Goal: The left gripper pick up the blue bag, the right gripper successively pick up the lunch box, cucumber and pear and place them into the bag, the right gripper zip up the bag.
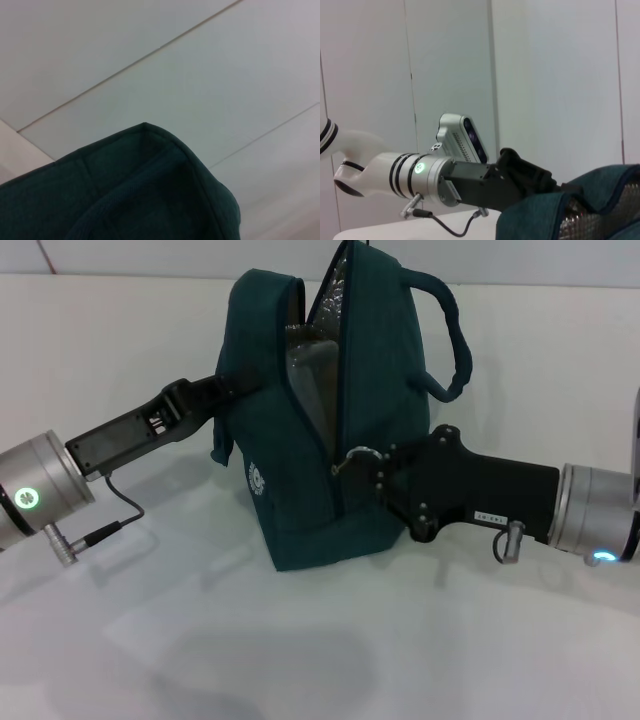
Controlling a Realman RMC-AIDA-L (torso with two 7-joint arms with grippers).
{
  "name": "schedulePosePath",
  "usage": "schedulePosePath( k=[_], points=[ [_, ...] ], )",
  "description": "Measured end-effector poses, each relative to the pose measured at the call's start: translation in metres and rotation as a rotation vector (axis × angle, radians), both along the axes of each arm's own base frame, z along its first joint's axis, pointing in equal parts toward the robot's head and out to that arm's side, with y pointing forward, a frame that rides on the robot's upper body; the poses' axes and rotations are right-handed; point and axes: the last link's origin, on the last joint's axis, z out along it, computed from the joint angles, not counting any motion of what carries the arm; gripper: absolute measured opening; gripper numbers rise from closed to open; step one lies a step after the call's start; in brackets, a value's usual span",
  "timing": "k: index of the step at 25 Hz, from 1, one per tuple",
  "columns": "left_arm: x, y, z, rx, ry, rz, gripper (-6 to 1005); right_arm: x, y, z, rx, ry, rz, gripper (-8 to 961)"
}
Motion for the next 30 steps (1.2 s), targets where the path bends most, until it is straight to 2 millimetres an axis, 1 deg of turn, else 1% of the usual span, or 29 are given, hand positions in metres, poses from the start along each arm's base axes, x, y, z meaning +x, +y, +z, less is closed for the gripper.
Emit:
schedulePosePath(
  k=[13,17,24,30],
  points=[
    [-0.004,-0.006,-0.001,0.032,0.039,-0.033,60,-0.02,0.003,0.004,0.026,0.021,0.108,8],
    [-0.005,-0.007,-0.001,0.036,0.057,-0.048,71,-0.021,0.002,0.006,0.021,0.028,0.116,8],
    [0.002,-0.01,-0.001,0.064,0.098,-0.151,93,-0.024,0.005,0.007,0.029,0.045,0.107,8],
    [0.006,-0.015,0.006,0.167,0.125,-0.262,128,-0.026,0.006,0.004,0.009,0.041,0.11,7]
  ],
)
